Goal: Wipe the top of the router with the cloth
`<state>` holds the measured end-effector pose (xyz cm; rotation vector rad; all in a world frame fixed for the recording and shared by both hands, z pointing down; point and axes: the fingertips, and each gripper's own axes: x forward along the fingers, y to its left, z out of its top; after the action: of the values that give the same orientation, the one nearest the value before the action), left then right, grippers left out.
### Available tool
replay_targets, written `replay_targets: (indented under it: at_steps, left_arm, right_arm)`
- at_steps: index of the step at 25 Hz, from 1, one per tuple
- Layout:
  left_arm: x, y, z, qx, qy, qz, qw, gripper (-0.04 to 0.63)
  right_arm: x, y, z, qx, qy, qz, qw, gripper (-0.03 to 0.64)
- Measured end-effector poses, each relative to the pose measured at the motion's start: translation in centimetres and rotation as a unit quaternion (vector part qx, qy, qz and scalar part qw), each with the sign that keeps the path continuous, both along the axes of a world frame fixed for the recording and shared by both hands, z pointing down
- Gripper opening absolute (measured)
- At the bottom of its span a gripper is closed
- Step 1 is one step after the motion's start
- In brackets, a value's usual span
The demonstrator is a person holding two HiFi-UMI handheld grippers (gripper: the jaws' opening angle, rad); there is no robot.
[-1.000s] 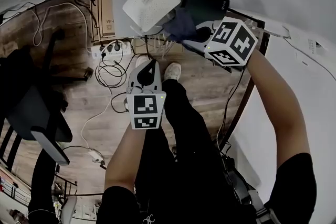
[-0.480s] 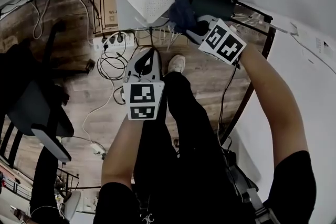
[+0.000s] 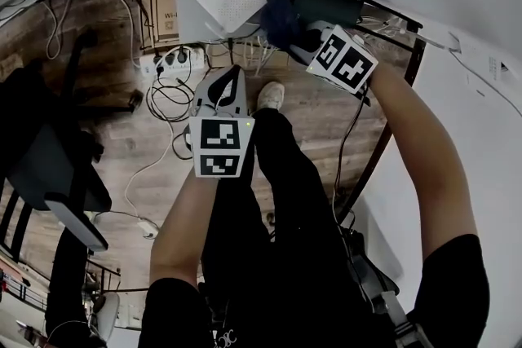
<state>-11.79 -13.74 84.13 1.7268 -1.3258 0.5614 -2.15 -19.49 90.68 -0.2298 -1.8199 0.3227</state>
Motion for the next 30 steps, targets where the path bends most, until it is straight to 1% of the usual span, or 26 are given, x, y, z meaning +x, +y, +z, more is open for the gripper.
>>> replay_targets:
  at_steps: [2,3,6,8,9,13,15,17,19,21,24,27,30]
  left_arm:
    - [0.2,0.1,0.1,-0.001,0.000,0.003,1.0000,-0.003]
    - [0.4,0.2,0.1,-0.002,0.001,0.005,1.0000,-0.003]
    - [0.9,0.3,0.1,-0.003,0.005,0.011,0.9999,-0.003]
    - [1.4,0.4,0.1,-0.004,0.009,0.015,0.9998,-0.003]
    - [1.7,0.4,0.2,-0.005,0.011,0.017,0.9998,-0.003]
    - [2.2,0.4,0.5,-0.005,0.012,0.025,0.9996,-0.003]
    - [2.4,0.4,0.5,-0.007,0.016,0.025,0.9995,-0.003]
    - [2.6,0.3,0.2,-0.006,0.028,0.021,0.9994,-0.003]
    - [2.8,0.0,-0.1,-0.003,0.040,0.018,0.9990,-0.003]
    - [2.9,-0.2,-0.2,-0.001,0.043,0.019,0.9989,-0.003]
    - [2.9,-0.3,0.0,0.000,0.048,0.018,0.9987,-0.003]
    - [3.0,-0.4,0.0,0.000,0.064,0.007,0.9979,-0.003]
    - [3.3,-0.5,-0.2,0.000,0.069,0.004,0.9976,-0.003]
  right_arm:
    - [1.0,-0.2,0.3,-0.016,0.024,0.004,1.000,0.014]
    - [1.6,-0.2,0.5,-0.032,0.044,0.012,0.998,0.014]
    - [3.7,-0.1,0.6,-0.099,0.110,0.053,0.988,0.014]
    - [5.0,0.0,0.6,-0.122,0.136,0.065,0.981,0.014]
    - [5.6,0.0,0.5,-0.124,0.146,0.065,0.979,0.014]
    - [7.9,-0.7,0.6,-0.113,0.195,0.059,0.973,0.014]
    - [9.1,-0.9,0.8,-0.108,0.236,0.059,0.964,0.014]
    - [10.4,-1.2,0.8,-0.096,0.281,0.061,0.953,0.014]
    - [11.6,-1.8,0.9,-0.078,0.310,0.061,0.946,0.015]
    - [12.2,-2.6,1.0,-0.055,0.322,0.068,0.943,0.014]
    - [12.2,-4.1,1.2,-0.004,0.323,0.092,0.942,0.015]
    - [12.1,-5.3,1.4,0.033,0.324,0.126,0.937,0.015]
    - [12.2,-7.0,1.5,0.067,0.325,0.151,0.931,0.015]
